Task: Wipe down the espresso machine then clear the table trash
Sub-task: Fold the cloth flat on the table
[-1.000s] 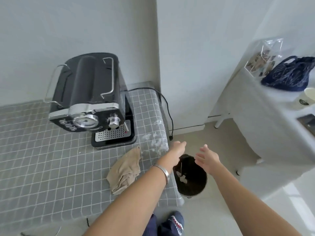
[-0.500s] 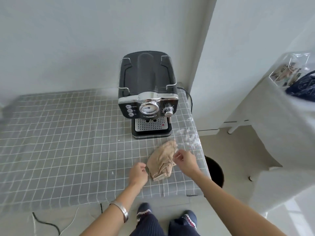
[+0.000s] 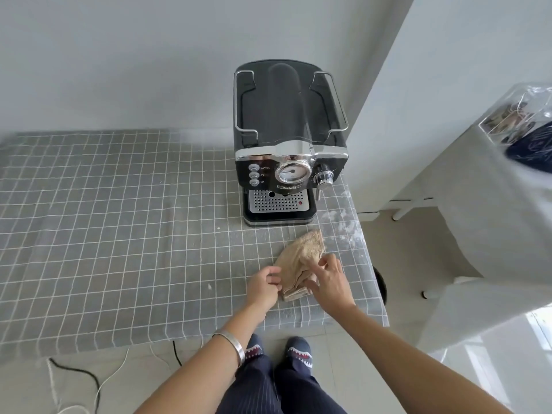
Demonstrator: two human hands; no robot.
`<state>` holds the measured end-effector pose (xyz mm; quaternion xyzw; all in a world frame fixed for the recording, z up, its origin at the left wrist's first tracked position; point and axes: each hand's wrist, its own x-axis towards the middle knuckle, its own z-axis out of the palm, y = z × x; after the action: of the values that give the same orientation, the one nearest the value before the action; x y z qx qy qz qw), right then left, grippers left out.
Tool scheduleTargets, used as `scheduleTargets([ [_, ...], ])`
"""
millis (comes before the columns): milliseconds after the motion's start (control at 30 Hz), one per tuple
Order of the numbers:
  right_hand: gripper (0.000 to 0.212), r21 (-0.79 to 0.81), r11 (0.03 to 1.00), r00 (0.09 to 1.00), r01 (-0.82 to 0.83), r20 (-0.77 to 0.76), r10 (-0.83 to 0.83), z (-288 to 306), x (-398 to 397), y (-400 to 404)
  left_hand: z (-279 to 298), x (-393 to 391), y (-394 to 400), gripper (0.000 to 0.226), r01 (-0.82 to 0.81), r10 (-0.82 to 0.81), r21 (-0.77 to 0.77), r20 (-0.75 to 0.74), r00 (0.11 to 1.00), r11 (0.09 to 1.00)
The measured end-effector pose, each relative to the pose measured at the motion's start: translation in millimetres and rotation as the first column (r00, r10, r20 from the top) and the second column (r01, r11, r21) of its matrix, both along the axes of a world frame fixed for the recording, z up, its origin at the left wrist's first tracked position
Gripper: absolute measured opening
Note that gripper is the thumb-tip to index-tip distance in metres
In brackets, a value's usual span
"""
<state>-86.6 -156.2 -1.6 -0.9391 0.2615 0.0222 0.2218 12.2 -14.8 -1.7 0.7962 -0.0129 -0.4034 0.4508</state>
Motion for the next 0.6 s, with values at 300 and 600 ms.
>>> scheduleTargets([
  [300,0.011,0.211,0.968,0.991,-0.133,0.018,0.133,25,38,-28,-9,-16,13,0.049,0.370,-0.395,0.156,0.521,0.757,0.916],
  [600,0.012,0.303,0.927,0.975,-0.223,0.087,0.206,121,53,-60,86,23,-8,0.015,0.251,0.007,-0.333,0.614,0.790,0.909],
])
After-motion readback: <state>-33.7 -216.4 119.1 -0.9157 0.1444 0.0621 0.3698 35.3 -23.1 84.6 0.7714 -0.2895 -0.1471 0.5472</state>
